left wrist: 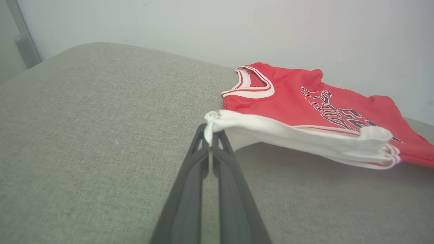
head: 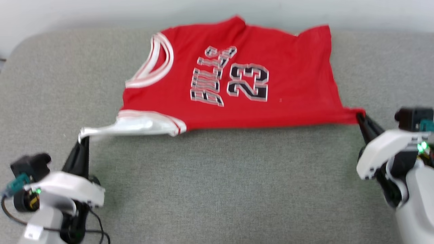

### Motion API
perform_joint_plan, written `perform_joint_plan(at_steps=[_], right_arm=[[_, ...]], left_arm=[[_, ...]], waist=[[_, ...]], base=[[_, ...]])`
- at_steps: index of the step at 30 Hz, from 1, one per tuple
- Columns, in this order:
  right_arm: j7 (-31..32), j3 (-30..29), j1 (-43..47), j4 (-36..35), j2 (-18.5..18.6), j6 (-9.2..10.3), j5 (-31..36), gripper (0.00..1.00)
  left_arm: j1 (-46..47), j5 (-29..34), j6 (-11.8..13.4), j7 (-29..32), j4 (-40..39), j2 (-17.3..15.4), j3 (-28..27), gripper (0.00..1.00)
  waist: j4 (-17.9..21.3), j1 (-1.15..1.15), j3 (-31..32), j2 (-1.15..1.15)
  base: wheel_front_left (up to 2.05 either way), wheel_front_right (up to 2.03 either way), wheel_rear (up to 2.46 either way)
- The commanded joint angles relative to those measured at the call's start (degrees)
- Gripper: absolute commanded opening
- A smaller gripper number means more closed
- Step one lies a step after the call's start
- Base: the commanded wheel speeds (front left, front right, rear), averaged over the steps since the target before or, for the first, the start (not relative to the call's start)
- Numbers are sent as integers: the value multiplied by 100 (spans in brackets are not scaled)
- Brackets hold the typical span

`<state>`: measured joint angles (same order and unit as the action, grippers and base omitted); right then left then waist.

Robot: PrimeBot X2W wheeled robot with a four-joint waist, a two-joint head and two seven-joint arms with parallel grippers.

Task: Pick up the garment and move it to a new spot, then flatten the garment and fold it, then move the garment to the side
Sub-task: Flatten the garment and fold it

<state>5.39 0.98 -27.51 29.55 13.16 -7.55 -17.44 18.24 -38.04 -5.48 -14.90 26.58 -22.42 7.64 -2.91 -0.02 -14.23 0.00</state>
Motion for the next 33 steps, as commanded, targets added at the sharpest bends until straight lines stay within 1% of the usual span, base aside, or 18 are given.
perform_joint_plan(at_steps=[1,9,16,21,24,25,30,33], right_arm=[[108,-108,413,-274,-25,12,26,0],[807,-504,2078,-1755,-425,11,106,0],[1261,-960,3235,-2625,-759,12,85,0],[1568,-1228,3915,-3077,-908,12,127,0],[1658,-1296,4091,-3255,-946,12,137,0],[1769,-1321,4287,-3362,-981,12,146,0],[1893,-1373,4478,-3543,-1005,13,181,0],[1980,-1371,4429,-3585,-1017,12,212,0]], left_arm=[[-331,9,90,-41,-124,28,-65,0],[-1618,-106,502,71,-914,37,-203,0],[-2618,-233,821,301,-1632,56,-265,0],[-3194,-311,994,494,-2061,18,-297,0],[-3359,-357,1050,561,-2208,4,-322,0],[-3487,-377,1112,599,-2354,-11,-356,0],[-3684,-406,1221,722,-2649,-55,-391,0],[-3579,-389,1190,868,-2833,-125,-314,0]], waist=[[59,2,367,0],[141,2,902,0],[140,2,1281,0],[128,2,1439,0],[125,2,1461,0],[128,2,1474,0],[140,2,1481,0],[132,2,1445,0]], base=[[0,0,0],[0,0,0],[0,0,0],[0,0,0],[0,0,0],[0,0,0],[0,0,0],[0,0,0]])
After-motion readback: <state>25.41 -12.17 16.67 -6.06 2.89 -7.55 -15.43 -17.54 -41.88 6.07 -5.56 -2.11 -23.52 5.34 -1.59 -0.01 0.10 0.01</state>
